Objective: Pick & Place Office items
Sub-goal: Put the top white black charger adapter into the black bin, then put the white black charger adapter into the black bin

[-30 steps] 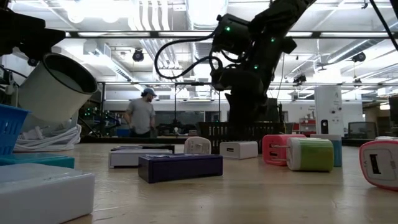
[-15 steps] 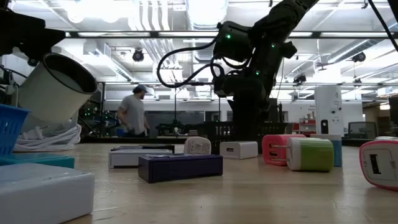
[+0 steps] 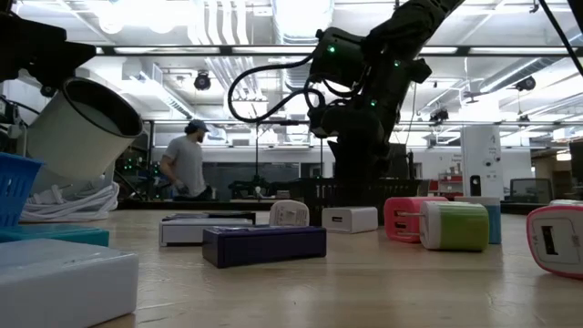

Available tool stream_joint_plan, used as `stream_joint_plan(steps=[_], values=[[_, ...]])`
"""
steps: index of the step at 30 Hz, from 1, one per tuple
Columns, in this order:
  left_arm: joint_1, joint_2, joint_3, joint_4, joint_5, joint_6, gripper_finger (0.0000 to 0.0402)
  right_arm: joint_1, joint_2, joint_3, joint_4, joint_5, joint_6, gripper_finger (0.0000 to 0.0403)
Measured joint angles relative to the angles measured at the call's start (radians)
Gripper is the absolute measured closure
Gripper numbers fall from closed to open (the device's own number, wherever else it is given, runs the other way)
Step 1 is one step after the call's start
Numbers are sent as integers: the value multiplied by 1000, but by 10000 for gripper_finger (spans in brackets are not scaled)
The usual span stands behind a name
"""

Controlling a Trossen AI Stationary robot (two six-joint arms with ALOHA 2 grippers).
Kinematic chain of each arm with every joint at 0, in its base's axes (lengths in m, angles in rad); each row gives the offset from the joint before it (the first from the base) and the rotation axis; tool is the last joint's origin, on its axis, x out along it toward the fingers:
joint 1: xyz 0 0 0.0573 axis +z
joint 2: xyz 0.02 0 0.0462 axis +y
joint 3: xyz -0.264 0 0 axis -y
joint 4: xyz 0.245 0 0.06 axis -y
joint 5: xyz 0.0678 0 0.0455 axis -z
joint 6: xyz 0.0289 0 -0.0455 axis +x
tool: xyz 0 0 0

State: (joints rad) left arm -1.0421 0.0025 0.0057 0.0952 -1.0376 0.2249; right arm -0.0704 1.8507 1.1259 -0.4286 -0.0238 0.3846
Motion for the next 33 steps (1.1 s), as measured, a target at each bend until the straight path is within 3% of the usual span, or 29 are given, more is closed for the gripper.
stream_joint_plan(steps=[11, 23, 28, 33], values=[[0, 0, 0, 0, 0, 0, 177, 0, 0, 0, 10, 1, -4, 188], [0, 0, 0, 0, 0, 0, 177, 0, -85, 61, 12, 157, -4, 186], [0, 0, 0, 0, 0, 0, 177, 0, -166, 129, -128, 288, 80, 186], [0, 0, 0, 0, 0, 0, 177, 16, -241, 203, -366, 343, 257, 186]])
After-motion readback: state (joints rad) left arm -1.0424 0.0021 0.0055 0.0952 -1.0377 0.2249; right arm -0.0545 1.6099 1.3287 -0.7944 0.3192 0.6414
